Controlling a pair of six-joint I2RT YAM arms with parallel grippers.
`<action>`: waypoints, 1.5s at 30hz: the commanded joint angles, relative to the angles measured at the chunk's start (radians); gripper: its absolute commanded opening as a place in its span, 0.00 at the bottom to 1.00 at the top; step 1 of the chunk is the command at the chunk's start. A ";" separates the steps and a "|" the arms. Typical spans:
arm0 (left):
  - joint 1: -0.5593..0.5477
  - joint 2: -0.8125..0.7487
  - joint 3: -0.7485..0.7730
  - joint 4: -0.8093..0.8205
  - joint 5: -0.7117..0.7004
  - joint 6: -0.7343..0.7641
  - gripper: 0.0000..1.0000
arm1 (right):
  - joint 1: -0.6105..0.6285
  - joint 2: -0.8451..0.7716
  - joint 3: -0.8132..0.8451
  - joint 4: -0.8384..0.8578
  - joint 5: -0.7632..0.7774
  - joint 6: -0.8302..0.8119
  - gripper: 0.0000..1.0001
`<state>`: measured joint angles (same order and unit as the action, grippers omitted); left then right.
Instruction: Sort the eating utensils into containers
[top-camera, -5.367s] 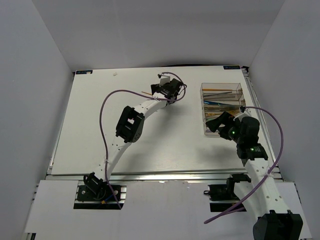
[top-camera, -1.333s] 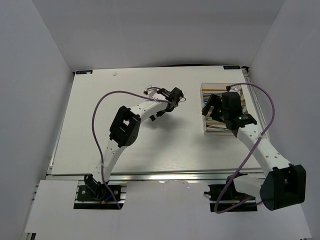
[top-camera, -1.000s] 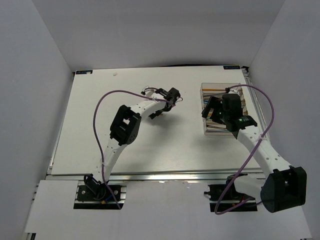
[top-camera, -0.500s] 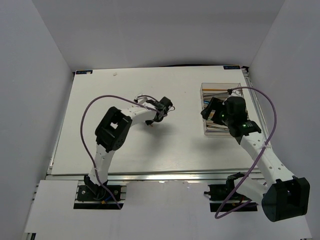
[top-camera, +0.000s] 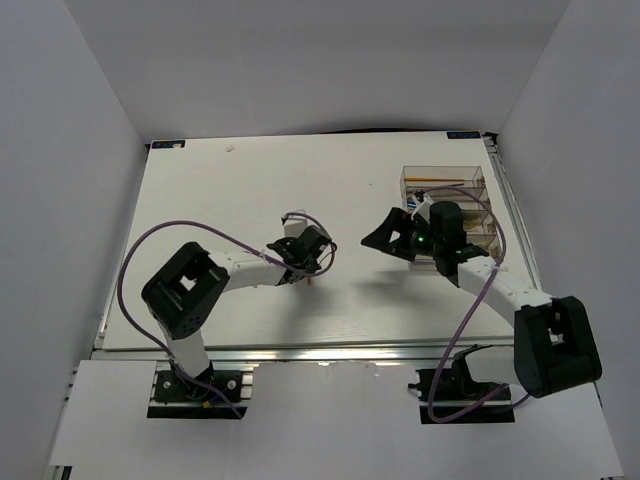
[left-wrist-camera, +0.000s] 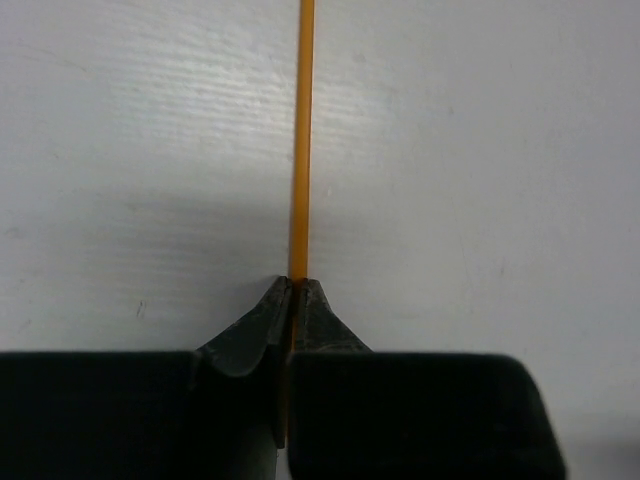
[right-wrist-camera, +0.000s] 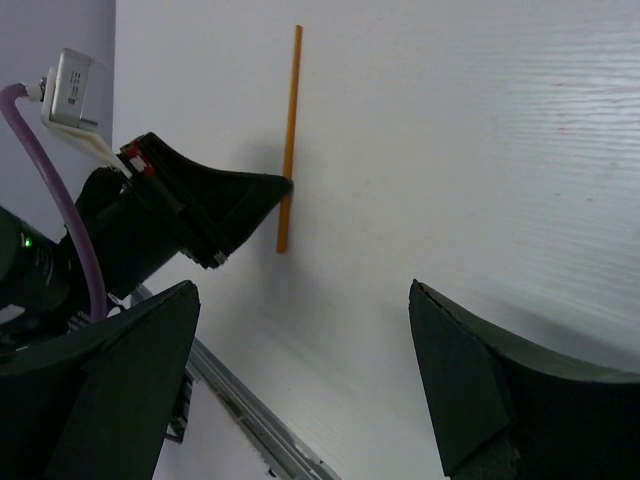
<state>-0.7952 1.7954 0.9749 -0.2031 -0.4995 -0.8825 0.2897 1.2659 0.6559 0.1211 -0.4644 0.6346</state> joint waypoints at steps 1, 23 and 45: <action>-0.024 -0.051 -0.062 -0.001 0.122 0.128 0.00 | 0.058 0.041 0.017 0.132 -0.011 0.080 0.89; -0.113 -0.199 -0.099 0.152 0.254 0.229 0.00 | 0.233 0.377 0.031 0.342 0.078 0.278 0.89; -0.119 -0.442 0.046 -0.195 -0.068 0.178 0.98 | 0.097 0.262 0.158 0.166 0.197 0.338 0.00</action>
<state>-0.9119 1.4864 0.9337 -0.2337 -0.3801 -0.6968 0.4603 1.6054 0.7425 0.3889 -0.3710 0.9627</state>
